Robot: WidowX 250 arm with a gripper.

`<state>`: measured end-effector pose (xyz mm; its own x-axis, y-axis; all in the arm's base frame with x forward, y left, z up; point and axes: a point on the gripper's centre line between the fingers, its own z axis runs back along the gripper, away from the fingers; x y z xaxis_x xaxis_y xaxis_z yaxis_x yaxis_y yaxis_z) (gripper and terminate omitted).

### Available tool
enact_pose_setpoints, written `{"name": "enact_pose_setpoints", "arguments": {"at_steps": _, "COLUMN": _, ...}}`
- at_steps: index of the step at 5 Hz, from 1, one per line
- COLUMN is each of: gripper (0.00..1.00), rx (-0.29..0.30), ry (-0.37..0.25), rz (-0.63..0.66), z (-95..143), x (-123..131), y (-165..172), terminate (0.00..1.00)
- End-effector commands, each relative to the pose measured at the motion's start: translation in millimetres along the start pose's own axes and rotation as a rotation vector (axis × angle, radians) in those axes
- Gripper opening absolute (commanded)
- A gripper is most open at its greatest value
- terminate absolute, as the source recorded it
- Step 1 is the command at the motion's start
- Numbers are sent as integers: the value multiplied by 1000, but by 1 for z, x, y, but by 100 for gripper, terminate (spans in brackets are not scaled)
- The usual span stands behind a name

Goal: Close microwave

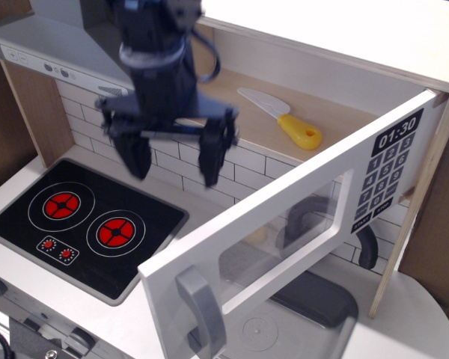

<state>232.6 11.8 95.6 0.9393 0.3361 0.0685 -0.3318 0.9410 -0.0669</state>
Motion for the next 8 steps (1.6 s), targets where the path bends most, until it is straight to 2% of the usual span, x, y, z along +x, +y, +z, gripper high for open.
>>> {"name": "enact_pose_setpoints", "arguments": {"at_steps": 1, "gripper": 100, "rx": -57, "ry": -146, "rz": 19, "z": 43, "x": 18, "y": -53, "terminate": 0}}
{"name": "enact_pose_setpoints", "arguments": {"at_steps": 2, "gripper": 100, "rx": -98, "ry": -186, "rz": 12, "z": 53, "x": 21, "y": -72, "terminate": 0}}
{"name": "enact_pose_setpoints", "arguments": {"at_steps": 4, "gripper": 100, "rx": -265, "ry": -252, "rz": -170, "z": 65, "x": -1, "y": -109, "terminate": 0}}
{"name": "enact_pose_setpoints", "arguments": {"at_steps": 5, "gripper": 100, "rx": -310, "ry": -235, "rz": -182, "z": 65, "x": -8, "y": -117, "terminate": 0}}
{"name": "enact_pose_setpoints", "arguments": {"at_steps": 6, "gripper": 100, "rx": -196, "ry": -187, "rz": -197, "z": 40, "x": -14, "y": -115, "terminate": 0}}
{"name": "enact_pose_setpoints", "arguments": {"at_steps": 7, "gripper": 100, "rx": -93, "ry": -171, "rz": -166, "z": 17, "x": -14, "y": -102, "terminate": 0}}
{"name": "enact_pose_setpoints", "arguments": {"at_steps": 8, "gripper": 100, "rx": -50, "ry": -188, "rz": -138, "z": 14, "x": -6, "y": -88, "terminate": 0}}
